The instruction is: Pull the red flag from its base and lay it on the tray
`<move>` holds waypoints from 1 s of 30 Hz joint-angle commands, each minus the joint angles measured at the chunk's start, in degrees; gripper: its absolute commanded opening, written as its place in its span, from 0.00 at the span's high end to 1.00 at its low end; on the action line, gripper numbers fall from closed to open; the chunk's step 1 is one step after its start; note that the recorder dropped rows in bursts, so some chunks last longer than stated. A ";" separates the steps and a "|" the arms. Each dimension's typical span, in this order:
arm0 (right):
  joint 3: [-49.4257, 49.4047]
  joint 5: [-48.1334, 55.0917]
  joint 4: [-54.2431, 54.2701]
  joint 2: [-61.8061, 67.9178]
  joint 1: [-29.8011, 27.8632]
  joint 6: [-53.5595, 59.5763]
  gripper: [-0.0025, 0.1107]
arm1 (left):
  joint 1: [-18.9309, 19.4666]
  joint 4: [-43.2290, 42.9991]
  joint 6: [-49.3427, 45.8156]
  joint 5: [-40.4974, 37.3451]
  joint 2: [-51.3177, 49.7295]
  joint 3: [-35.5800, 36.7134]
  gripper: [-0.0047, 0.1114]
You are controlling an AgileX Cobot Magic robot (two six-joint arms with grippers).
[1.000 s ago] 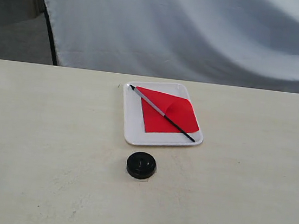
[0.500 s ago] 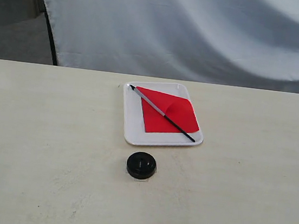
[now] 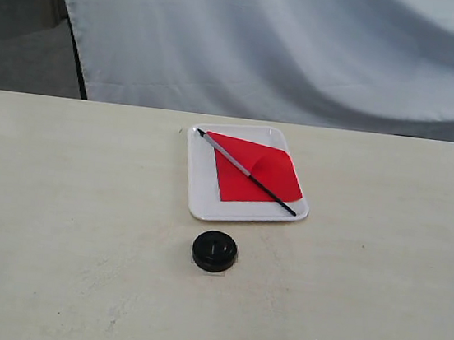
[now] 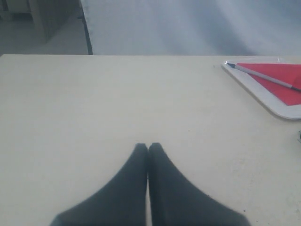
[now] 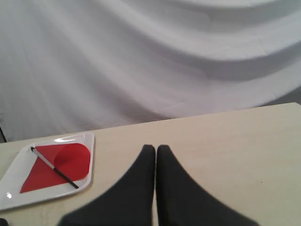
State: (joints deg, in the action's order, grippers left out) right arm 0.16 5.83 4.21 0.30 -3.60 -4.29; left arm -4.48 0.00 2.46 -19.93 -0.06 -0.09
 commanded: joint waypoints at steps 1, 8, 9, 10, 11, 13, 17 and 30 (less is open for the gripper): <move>-0.16 1.46 -1.65 -0.30 -0.28 0.85 0.96 | -0.25 0.00 -0.08 0.26 0.06 0.09 0.96; -0.16 2.99 -1.66 -0.30 -0.28 0.53 0.96 | -0.25 0.00 -0.08 0.26 0.06 0.09 0.96; -0.16 3.57 -1.66 -0.30 -0.28 0.53 0.96 | -0.25 0.00 -0.08 0.26 0.06 0.09 0.96; -0.16 4.22 -1.66 -0.30 -0.28 0.53 0.96 | -0.25 0.00 -0.08 0.26 0.06 0.09 0.96; -0.16 4.77 -1.66 -0.30 -0.28 0.30 0.96 | -0.25 0.00 -0.08 0.26 0.06 0.09 0.96; -0.16 5.08 -1.66 -0.30 -0.28 0.30 0.96 | -0.25 0.00 -0.08 0.26 0.06 0.09 0.96; -0.16 5.08 -1.66 -0.30 -0.28 0.30 0.96 | -0.25 0.00 -0.08 0.26 0.06 0.09 0.96; -0.16 5.08 -1.66 -0.30 -0.28 0.30 0.96 | -0.25 0.00 -0.08 0.26 0.06 0.09 0.96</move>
State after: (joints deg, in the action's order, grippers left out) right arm 0.16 10.57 3.14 0.30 -3.60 -4.26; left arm -4.48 0.00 2.46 -19.93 -0.06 -0.09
